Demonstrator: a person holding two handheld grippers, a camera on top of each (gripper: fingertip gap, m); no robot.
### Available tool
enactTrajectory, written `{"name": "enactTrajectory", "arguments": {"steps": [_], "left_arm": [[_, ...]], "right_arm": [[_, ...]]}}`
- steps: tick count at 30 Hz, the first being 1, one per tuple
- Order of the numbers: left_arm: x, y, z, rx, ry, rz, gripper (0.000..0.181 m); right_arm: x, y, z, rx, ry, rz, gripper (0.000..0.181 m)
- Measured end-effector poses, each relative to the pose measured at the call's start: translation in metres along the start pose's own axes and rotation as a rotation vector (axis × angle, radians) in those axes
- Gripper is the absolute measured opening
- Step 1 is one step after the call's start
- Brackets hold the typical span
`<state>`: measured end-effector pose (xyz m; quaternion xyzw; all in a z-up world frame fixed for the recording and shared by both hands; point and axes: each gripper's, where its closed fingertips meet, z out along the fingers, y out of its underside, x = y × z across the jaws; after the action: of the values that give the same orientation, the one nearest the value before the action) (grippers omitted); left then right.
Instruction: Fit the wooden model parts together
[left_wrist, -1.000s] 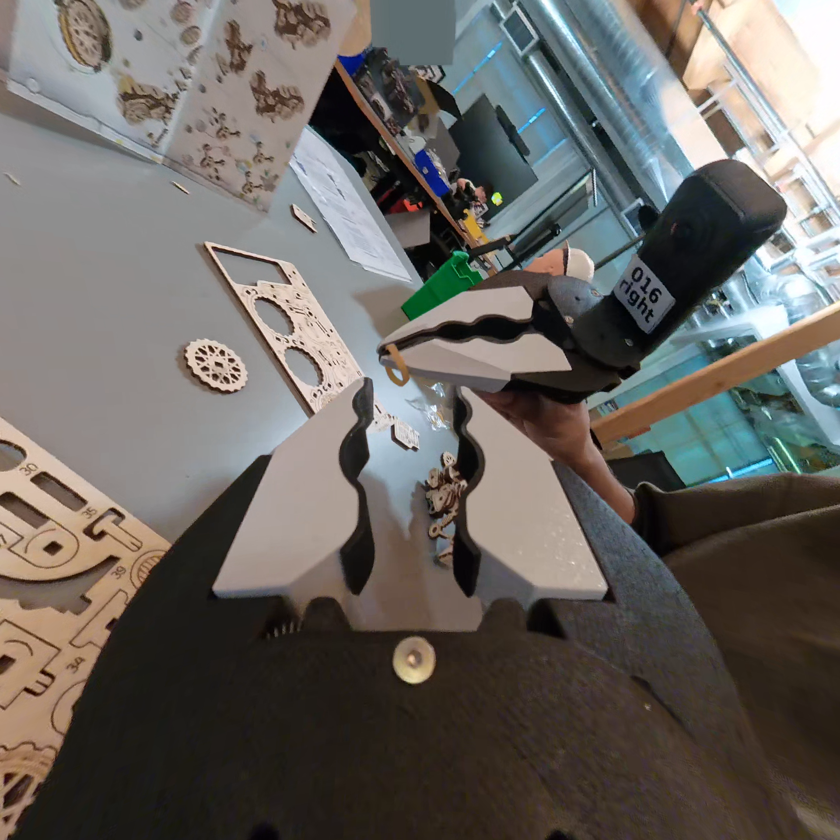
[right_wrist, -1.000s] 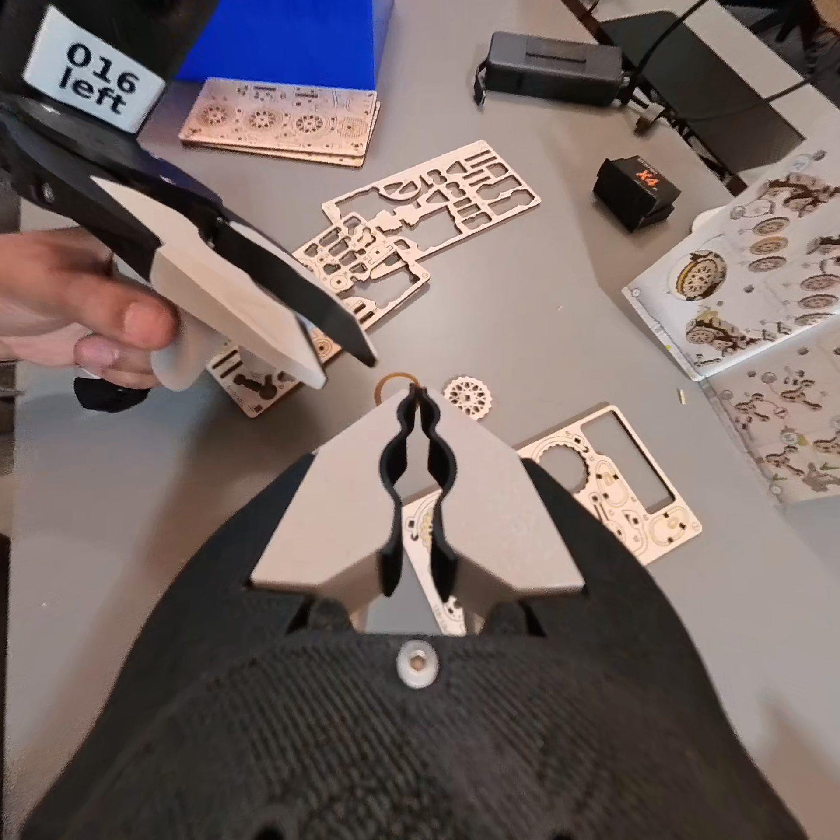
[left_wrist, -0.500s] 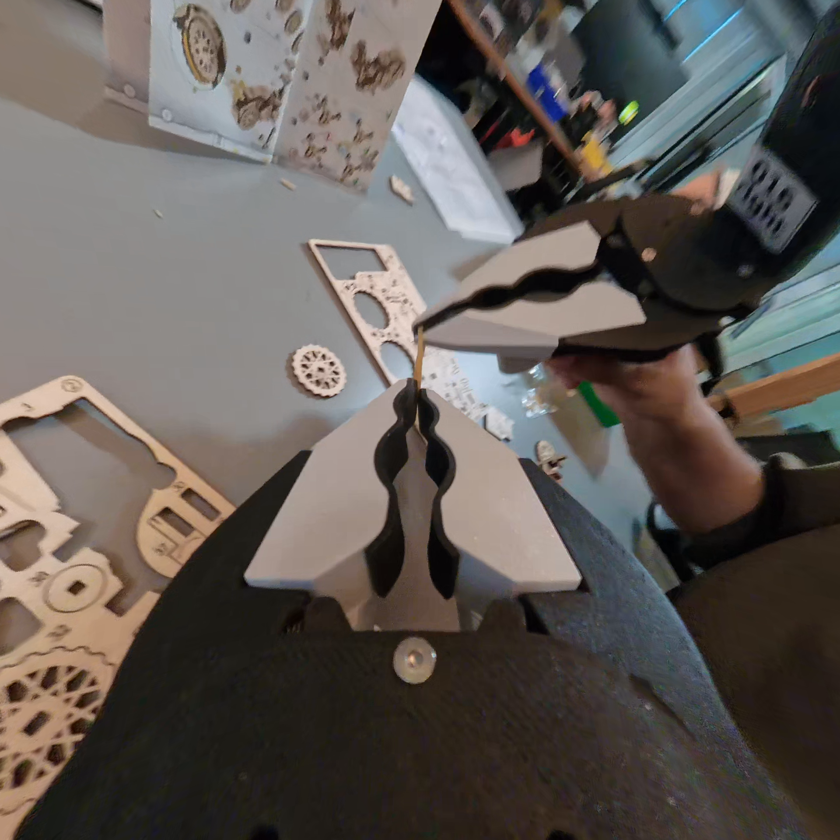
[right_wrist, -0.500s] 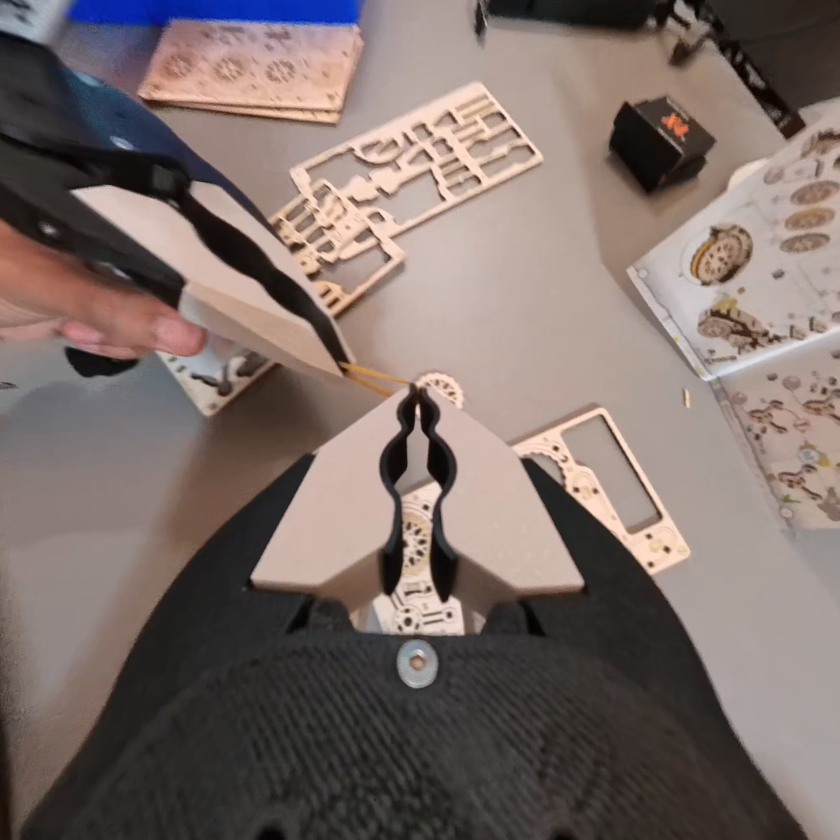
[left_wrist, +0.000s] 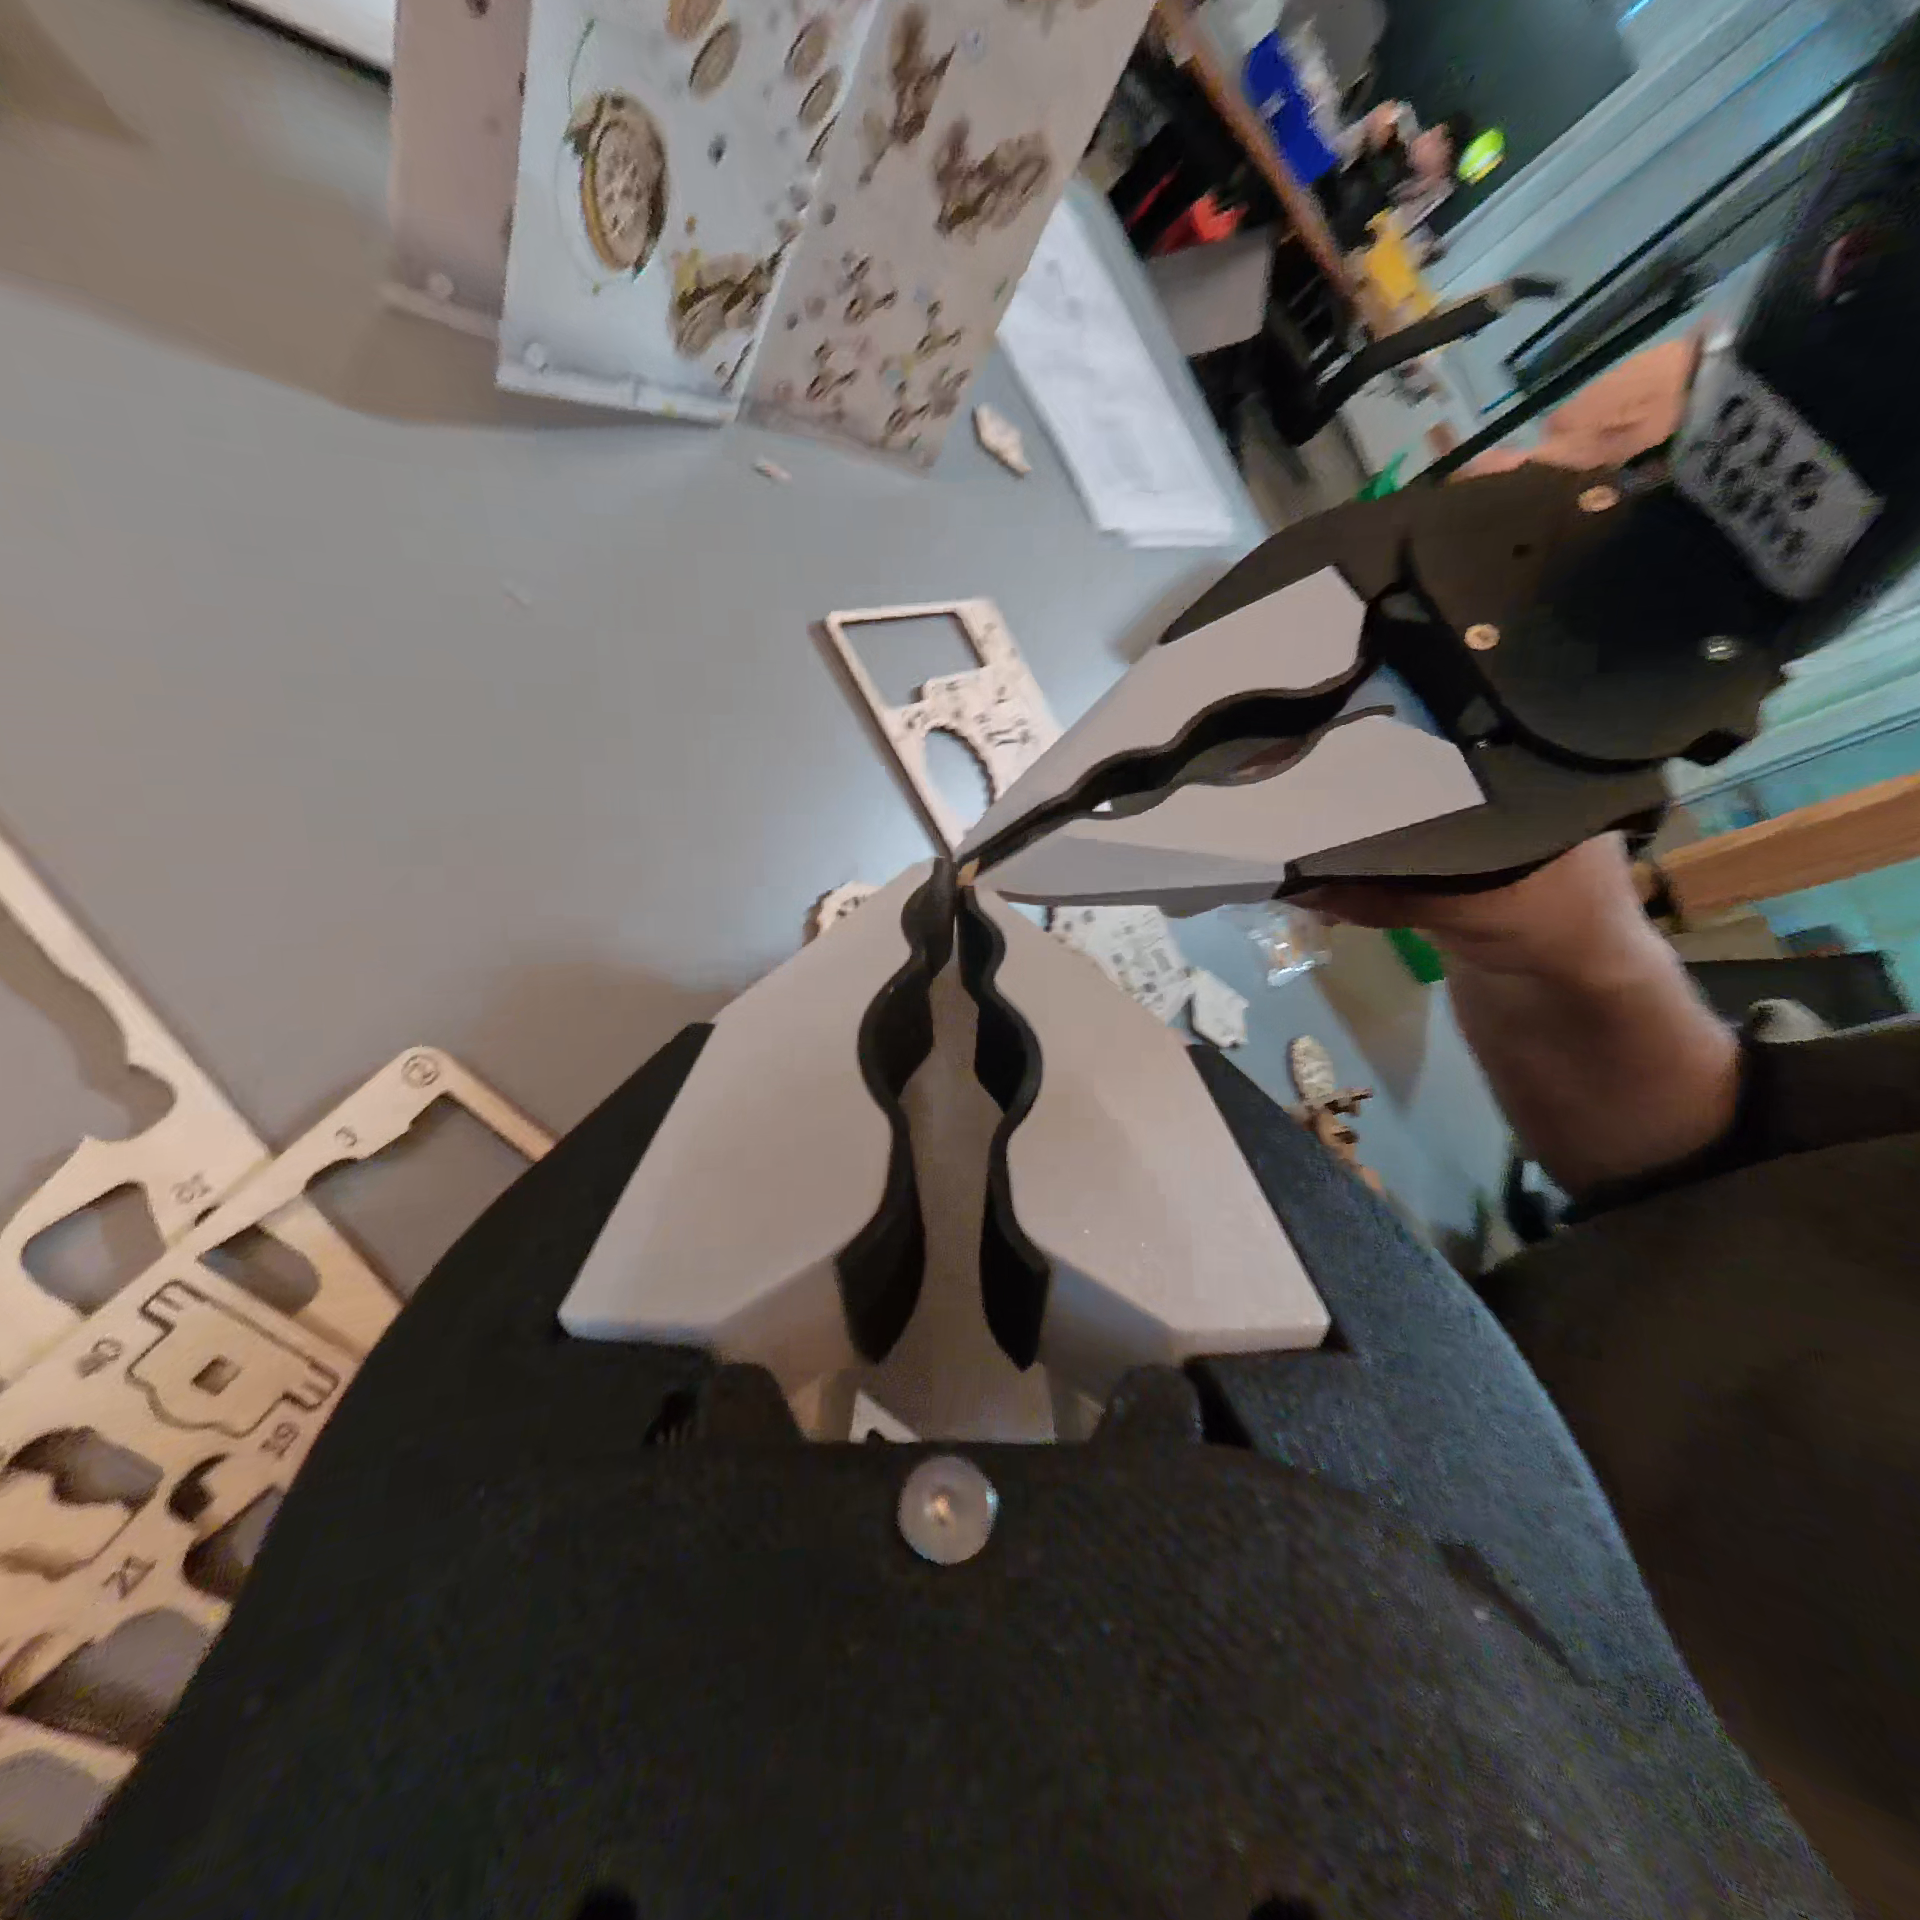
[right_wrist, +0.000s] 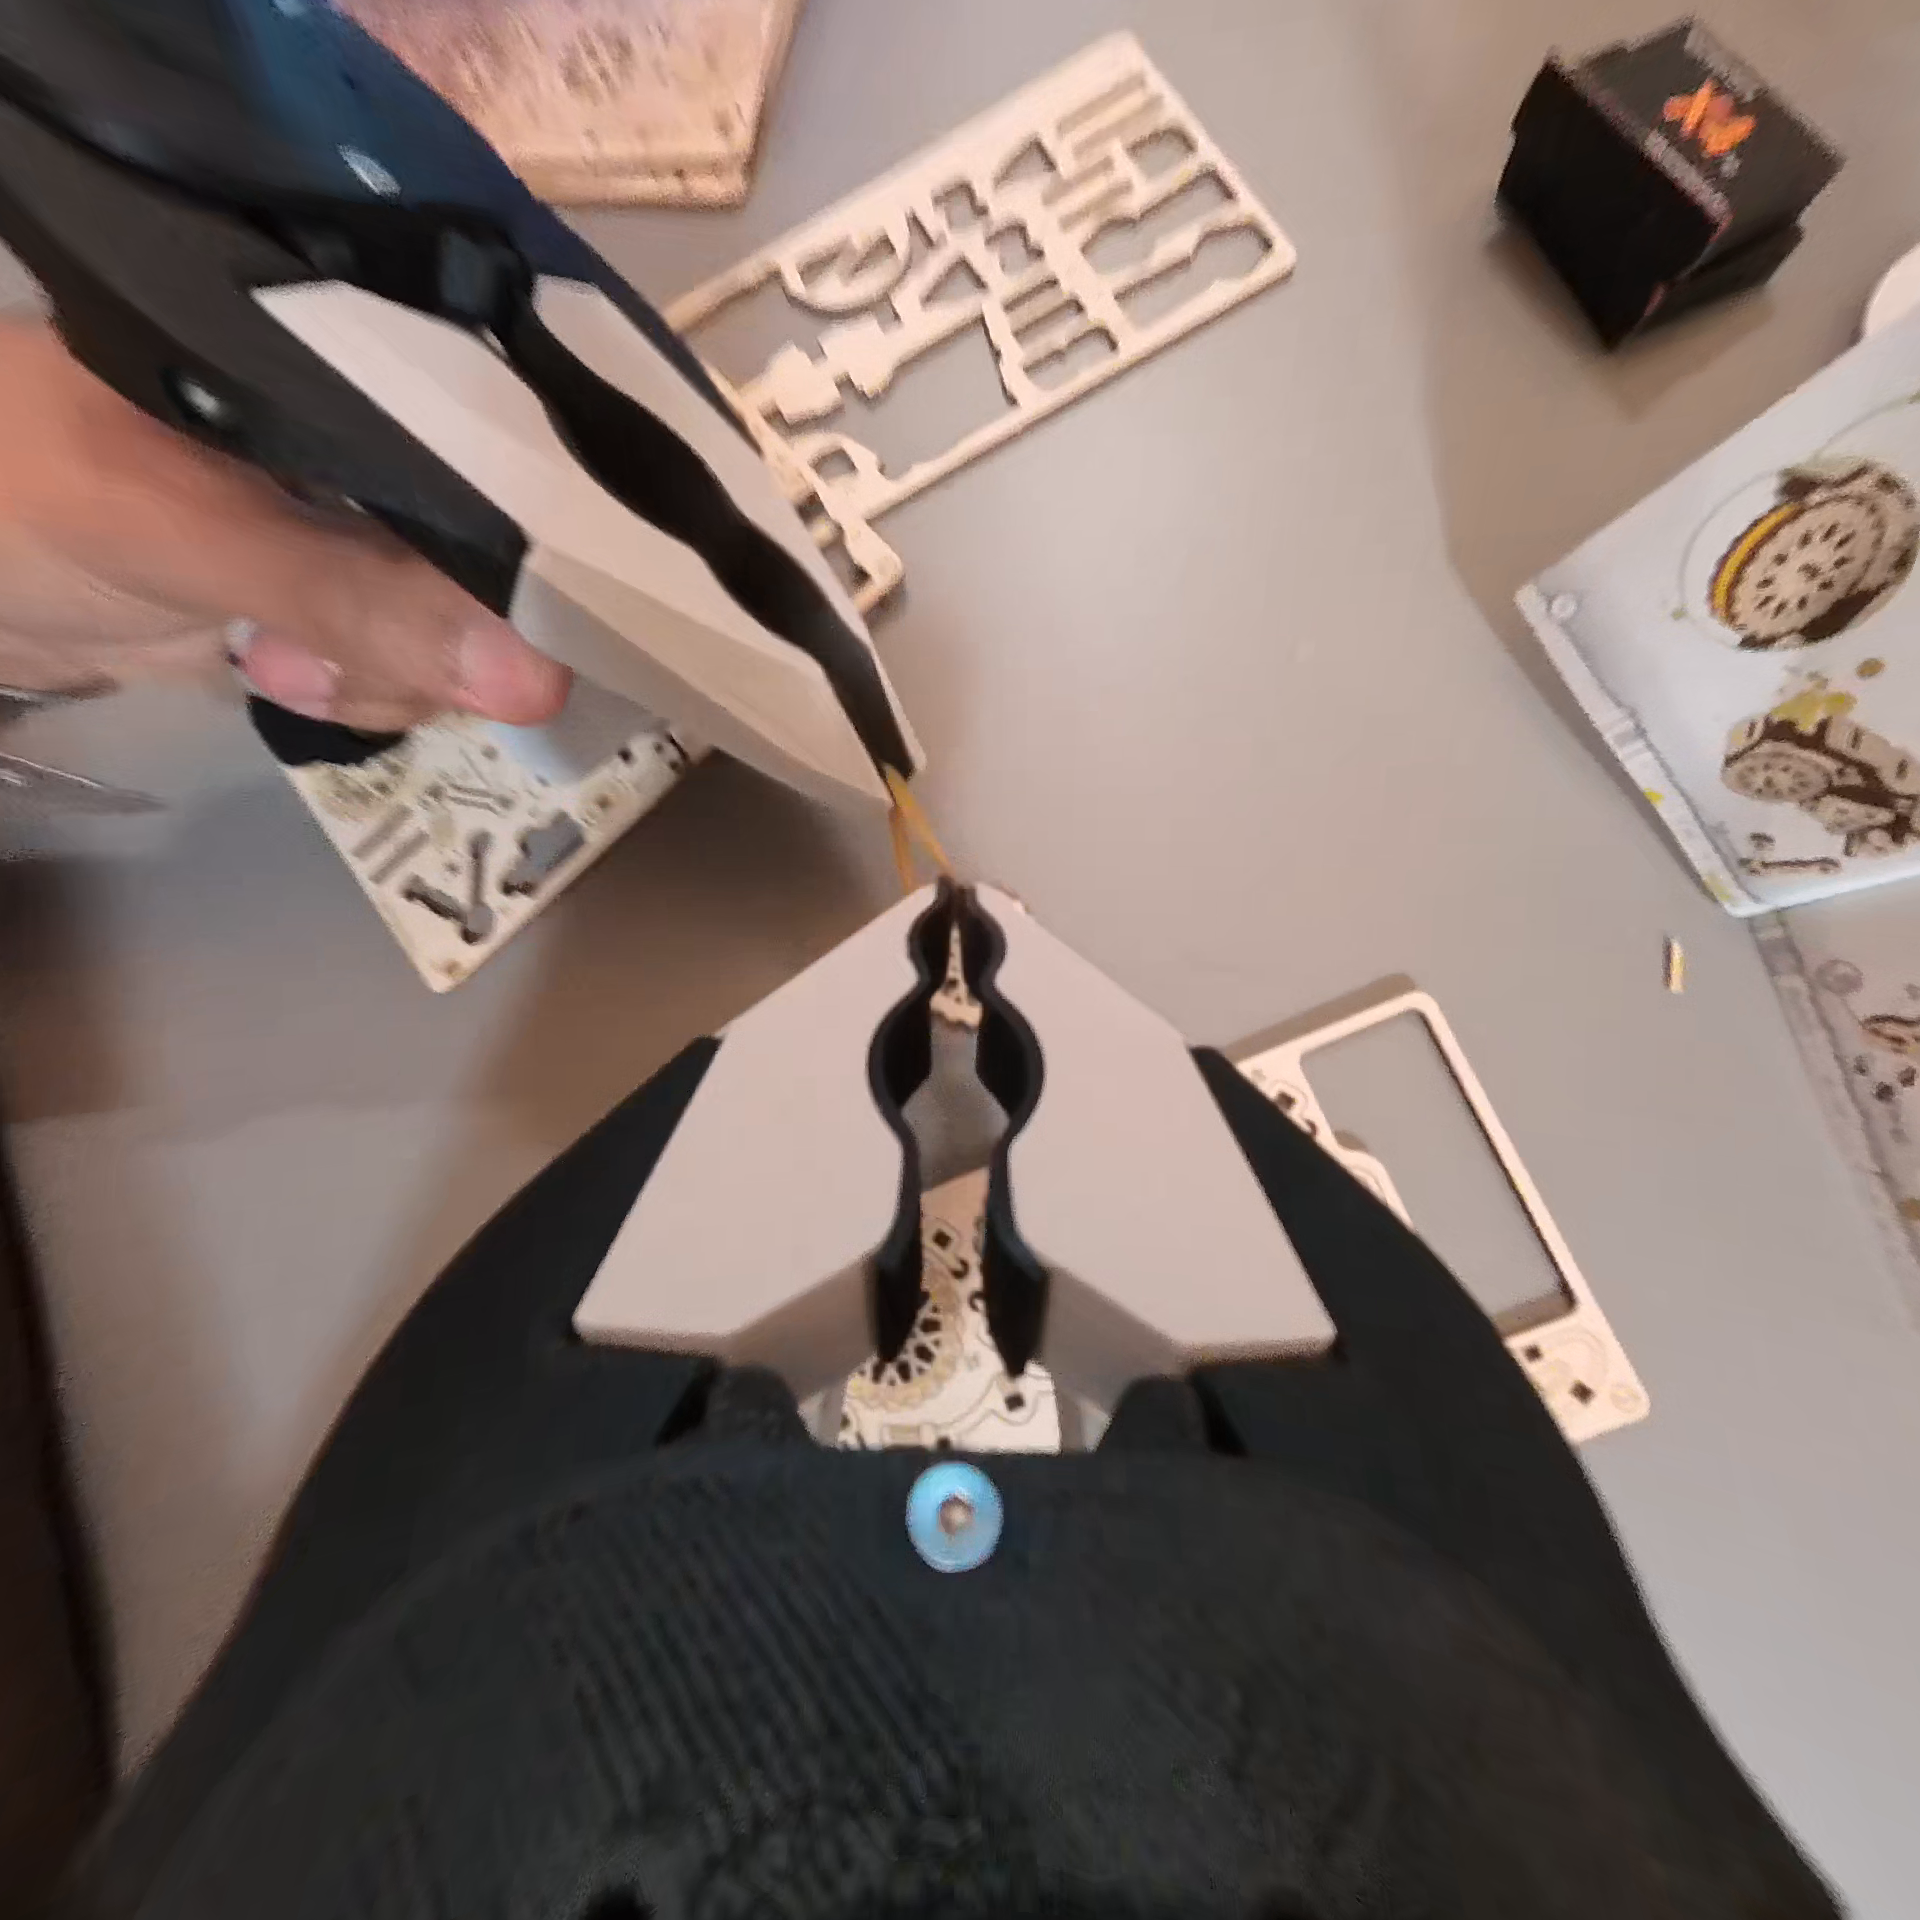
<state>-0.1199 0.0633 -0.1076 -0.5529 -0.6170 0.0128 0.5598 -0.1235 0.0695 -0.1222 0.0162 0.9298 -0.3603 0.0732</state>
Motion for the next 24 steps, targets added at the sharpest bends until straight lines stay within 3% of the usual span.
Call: {"name": "enactTrajectory", "arguments": {"steps": [1, 5, 7, 13, 16, 20, 24], "left_arm": [[0.005, -0.003, -0.002, 0.018, 0.036, -0.019, 0.000], [0.027, -0.009, -0.006, 0.088, 0.171, -0.109, 0.004], [0.033, -0.008, -0.007, 0.114, 0.188, -0.123, 0.015], [0.024, 0.003, -0.005, 0.093, 0.010, 0.011, 0.031], [0.017, -0.002, -0.009, 0.110, -0.085, 0.083, 0.023], [0.024, -0.003, -0.009, 0.117, -0.013, 0.056, 0.002], [0.011, 0.012, -0.002, 0.028, -0.091, 0.102, 0.000]], "right_arm": [[-0.002, -0.006, -0.004, 0.037, -0.016, 0.017, 0.000], [-0.002, -0.018, -0.018, 0.112, 0.013, 0.015, 0.000], [-0.002, -0.014, -0.019, 0.098, 0.045, -0.007, 0.000], [-0.016, -0.013, -0.018, 0.091, 0.057, -0.032, 0.000], [-0.021, -0.016, -0.020, 0.099, 0.061, -0.048, 0.000], [-0.022, -0.017, -0.020, 0.113, 0.040, -0.018, 0.000], [-0.022, -0.008, -0.016, 0.094, 0.005, 0.018, 0.000]]}}
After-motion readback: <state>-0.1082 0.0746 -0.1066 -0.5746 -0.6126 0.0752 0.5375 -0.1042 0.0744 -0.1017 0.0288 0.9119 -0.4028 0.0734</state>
